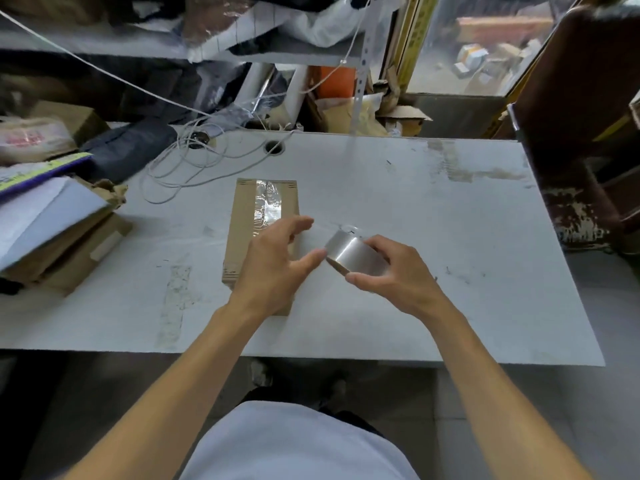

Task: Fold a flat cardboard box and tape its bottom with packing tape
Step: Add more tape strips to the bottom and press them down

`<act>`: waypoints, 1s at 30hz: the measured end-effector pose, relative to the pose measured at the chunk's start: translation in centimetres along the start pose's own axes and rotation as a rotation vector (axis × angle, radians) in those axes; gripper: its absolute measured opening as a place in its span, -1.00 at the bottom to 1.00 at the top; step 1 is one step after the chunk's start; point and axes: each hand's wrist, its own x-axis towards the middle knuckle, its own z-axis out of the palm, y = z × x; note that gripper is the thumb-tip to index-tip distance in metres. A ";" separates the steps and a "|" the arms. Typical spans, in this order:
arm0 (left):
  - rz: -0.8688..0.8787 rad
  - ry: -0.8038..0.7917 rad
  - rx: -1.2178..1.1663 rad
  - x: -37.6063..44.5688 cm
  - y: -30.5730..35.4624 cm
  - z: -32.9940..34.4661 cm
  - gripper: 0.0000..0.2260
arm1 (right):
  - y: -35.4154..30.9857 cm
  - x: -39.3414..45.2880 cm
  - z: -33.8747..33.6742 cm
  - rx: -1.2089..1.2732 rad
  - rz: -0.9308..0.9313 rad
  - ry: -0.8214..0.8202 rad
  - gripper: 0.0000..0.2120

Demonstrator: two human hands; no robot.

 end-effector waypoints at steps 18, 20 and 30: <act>-0.385 -0.290 -1.459 0.8 -4.1 -9.4 -0.18 | -12.8 5.4 3.9 0.328 -0.317 -0.189 -0.47; -0.396 -0.301 -1.526 1.0 -4.8 -9.9 -0.19 | -13.4 6.0 5.0 0.342 -0.323 -0.171 -0.52; -0.423 -0.326 -1.530 2.1 -8.0 -12.6 -0.31 | -14.9 7.5 8.6 0.377 -0.298 -0.113 -0.52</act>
